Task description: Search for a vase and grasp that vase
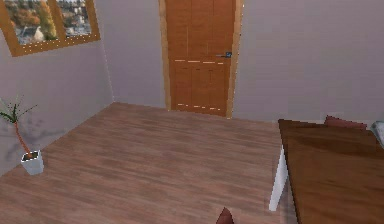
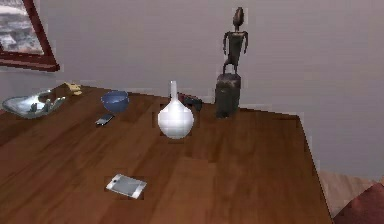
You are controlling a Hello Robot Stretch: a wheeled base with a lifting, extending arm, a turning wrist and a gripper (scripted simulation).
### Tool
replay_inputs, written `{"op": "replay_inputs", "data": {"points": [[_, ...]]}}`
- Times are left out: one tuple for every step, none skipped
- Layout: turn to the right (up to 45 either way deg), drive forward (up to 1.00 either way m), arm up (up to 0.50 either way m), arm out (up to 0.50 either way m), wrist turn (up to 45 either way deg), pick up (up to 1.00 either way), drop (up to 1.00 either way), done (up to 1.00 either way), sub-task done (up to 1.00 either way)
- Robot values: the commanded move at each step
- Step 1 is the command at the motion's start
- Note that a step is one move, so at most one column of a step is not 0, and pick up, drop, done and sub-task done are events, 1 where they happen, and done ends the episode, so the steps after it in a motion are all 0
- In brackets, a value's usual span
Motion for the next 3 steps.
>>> {"op": "replay_inputs", "data": {"points": [[0.0,0.00,0.38,0.00,0.0,0.00,0.00,0.00,0.00],[0.0,0.00,0.00,0.46,0.0,0.00,0.00,0.00,0.00],[0.0,0.00,0.00,0.00,45.0,0.00,0.00,0.00,0.00]]}}
